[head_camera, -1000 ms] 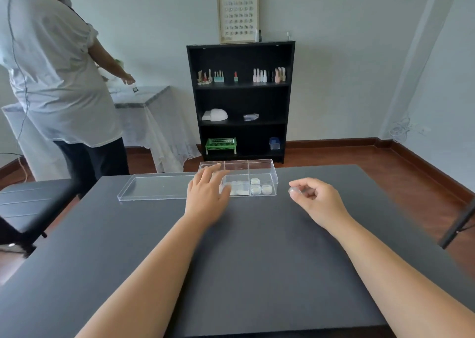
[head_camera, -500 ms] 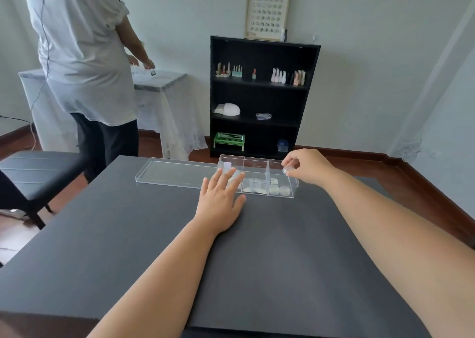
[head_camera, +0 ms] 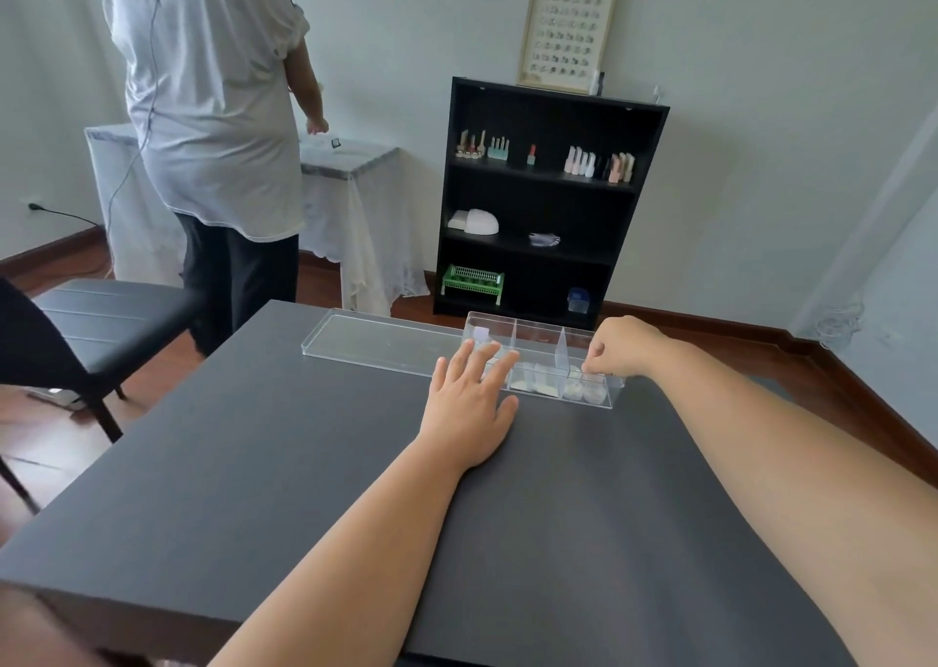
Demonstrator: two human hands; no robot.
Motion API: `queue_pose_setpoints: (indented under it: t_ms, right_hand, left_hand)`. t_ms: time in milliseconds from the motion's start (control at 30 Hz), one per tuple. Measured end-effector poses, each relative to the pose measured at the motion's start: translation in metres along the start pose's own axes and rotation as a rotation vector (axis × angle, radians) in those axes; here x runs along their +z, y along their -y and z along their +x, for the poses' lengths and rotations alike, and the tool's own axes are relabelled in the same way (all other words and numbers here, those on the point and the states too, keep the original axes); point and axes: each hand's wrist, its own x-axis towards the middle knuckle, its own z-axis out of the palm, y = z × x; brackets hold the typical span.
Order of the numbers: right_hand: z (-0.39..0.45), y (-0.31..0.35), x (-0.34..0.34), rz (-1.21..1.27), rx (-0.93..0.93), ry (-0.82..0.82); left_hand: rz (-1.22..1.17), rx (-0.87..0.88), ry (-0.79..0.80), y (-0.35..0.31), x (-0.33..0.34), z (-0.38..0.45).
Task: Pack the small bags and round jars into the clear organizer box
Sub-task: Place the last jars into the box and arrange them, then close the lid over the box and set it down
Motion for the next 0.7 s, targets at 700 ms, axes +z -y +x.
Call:
queue_pose_setpoints:
  t_ms: [700]
  right_hand:
    - [-0.068,-0.027,0.064,0.547,-0.132,-0.665]
  left_hand:
    - [0.068,-0.472,0.068,0.105,-0.046,-0.022]
